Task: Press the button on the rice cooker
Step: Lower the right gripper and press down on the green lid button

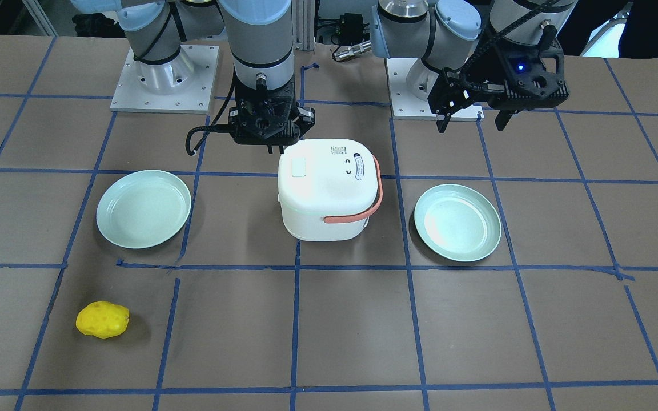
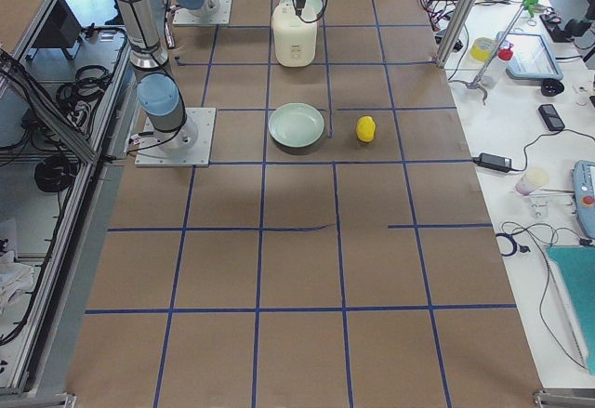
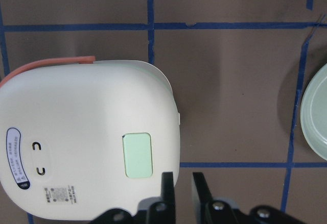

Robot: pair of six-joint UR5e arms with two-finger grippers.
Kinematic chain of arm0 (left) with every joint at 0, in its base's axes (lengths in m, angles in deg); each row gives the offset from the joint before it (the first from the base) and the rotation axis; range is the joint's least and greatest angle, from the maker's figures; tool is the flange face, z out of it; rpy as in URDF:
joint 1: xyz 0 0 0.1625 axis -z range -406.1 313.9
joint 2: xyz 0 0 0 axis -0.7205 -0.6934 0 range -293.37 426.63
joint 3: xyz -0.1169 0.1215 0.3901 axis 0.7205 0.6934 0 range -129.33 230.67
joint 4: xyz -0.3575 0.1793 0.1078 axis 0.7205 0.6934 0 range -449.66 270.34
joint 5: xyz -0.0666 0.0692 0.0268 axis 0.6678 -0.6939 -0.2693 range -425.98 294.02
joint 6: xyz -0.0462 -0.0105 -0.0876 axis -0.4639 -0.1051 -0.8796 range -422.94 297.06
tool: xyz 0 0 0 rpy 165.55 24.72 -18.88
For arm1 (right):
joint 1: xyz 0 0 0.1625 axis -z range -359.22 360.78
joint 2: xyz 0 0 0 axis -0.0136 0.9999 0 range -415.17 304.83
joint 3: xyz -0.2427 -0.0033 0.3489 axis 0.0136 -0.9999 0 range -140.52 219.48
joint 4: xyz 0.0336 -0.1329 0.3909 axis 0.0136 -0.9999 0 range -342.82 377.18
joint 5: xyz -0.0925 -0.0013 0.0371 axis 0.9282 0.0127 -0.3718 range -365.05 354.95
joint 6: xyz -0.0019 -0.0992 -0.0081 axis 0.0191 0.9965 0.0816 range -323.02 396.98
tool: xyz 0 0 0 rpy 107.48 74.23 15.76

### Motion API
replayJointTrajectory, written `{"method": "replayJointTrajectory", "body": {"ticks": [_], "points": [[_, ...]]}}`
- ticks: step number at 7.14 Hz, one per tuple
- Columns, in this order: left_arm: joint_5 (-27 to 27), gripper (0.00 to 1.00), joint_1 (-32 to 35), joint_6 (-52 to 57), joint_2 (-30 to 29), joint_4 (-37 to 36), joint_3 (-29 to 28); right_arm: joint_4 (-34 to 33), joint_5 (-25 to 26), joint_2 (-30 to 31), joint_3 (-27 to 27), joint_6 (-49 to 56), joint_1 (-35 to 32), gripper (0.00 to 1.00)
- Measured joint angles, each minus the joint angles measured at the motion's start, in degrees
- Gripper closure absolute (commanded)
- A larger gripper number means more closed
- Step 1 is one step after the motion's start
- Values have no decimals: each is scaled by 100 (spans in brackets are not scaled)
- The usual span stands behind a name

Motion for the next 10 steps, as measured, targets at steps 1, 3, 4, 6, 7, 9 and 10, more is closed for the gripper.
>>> {"method": "replayJointTrajectory", "body": {"ticks": [1, 3, 4, 6, 7, 9, 10], "points": [[0, 0, 0, -1, 0, 0, 0, -356, -18, -22, 199, -122, -41, 81], [0, 0, 0, 0, 0, 0, 0, -875, -28, -32, 507, -280, -77, 84], [0, 0, 0, -3, 0, 0, 0, -952, -40, -46, 549, -318, -86, 87], [0, 0, 0, -2, 0, 0, 0, -1055, -137, -126, 568, -339, -91, 88], [0, 0, 0, -2, 0, 0, 0, -1086, -175, -156, 573, -341, -91, 88], [0, 0, 0, -2, 0, 0, 0, -1095, -354, -190, 608, -340, -91, 87], [0, 0, 0, -1, 0, 0, 0, -1088, -425, -199, 642, -336, -92, 87]]}}
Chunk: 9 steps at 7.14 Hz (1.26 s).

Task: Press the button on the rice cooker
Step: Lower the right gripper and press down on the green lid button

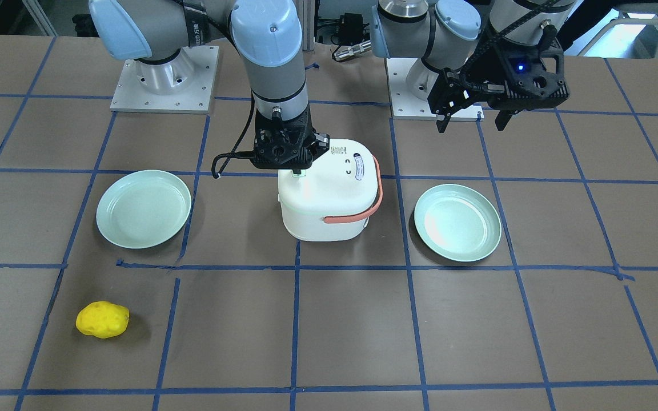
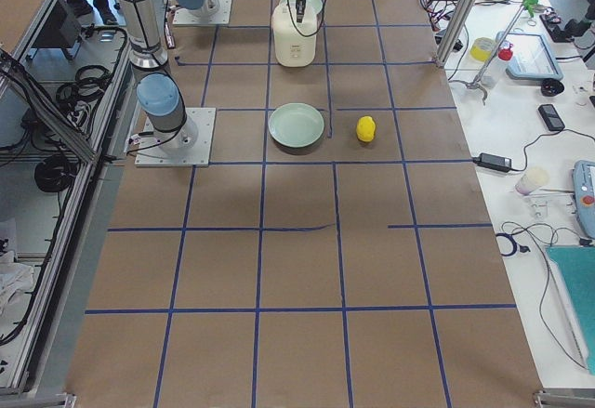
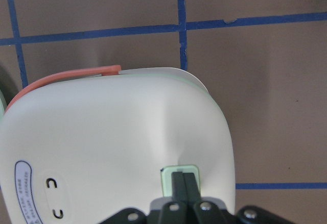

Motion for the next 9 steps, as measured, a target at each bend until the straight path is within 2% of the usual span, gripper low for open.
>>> {"method": "replayJointTrajectory", "body": {"ticks": [8, 9], "points": [[0, 0, 0, -1, 0, 0, 0, 53, 82, -23, 62, 22, -149, 87], [0, 0, 0, 0, 0, 0, 0, 54, 85, -23, 62, 28, -149, 83]]}}
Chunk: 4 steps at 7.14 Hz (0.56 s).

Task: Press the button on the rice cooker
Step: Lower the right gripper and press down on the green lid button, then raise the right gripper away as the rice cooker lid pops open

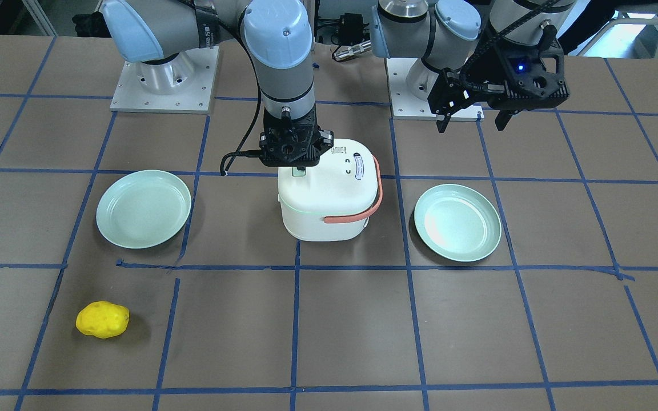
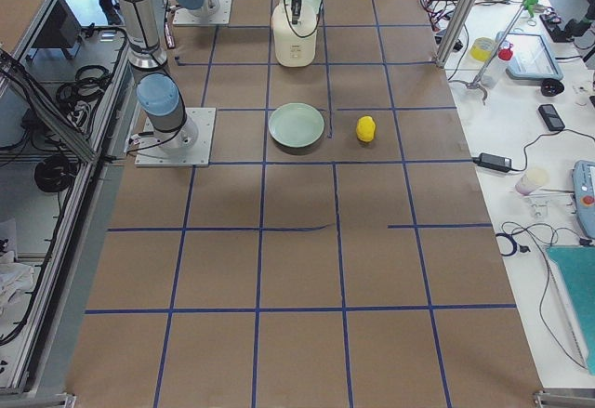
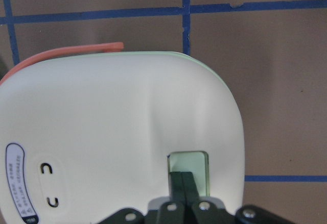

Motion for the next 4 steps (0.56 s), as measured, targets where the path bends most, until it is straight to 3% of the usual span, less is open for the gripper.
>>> {"method": "replayJointTrajectory", "body": {"ticks": [1, 2, 4], "points": [[0, 0, 0, 0, 0, 0, 0, 6, 4, 2, -10, 10, 1, 45], [0, 0, 0, 0, 0, 0, 0, 10, 41, 21, -54, 1, 4, 0], [0, 0, 0, -4, 0, 0, 0, 57, 328, 184, -153, -7, 78, 0]]}}
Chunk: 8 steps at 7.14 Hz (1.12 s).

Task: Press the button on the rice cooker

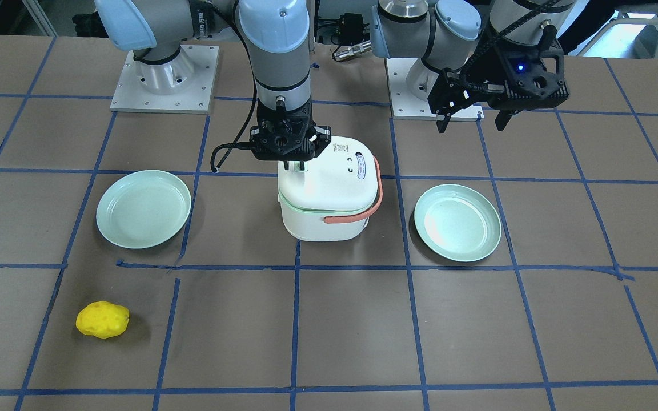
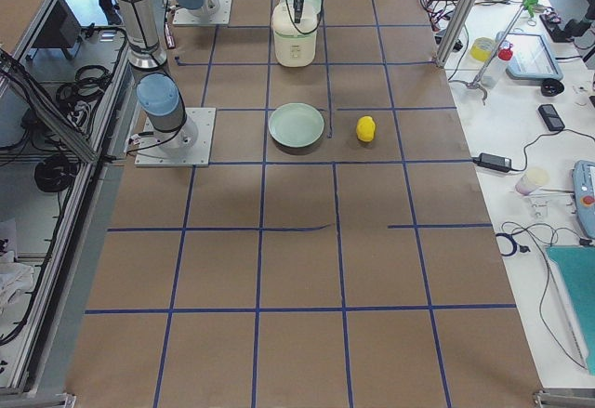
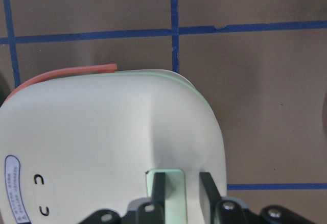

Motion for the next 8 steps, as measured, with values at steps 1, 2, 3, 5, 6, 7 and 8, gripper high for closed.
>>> {"method": "replayJointTrajectory", "body": {"ticks": [1, 2, 3, 5, 6, 7, 8], "points": [[0, 0, 0, 0, 0, 0, 0, 120, 76, 144, -79, 31, 119, 0], [0, 0, 0, -1, 0, 0, 0, 309, 96, 251, -243, 152, 316, 0], [0, 0, 0, 1, 0, 0, 0, 545, 91, 303, -472, 443, 555, 0], [0, 0, 0, 7, 0, 0, 0, 874, 90, 334, -925, 1003, 1021, 0], [0, 0, 0, 6, 0, 0, 0, 1059, 84, 339, -1146, 1377, 1284, 0], [0, 0, 0, 2, 0, 0, 0, 1295, 94, 348, -1344, 1795, 1521, 0], [0, 0, 0, 2, 0, 0, 0, 1475, 160, 369, -1511, 2186, 1749, 0]]}}
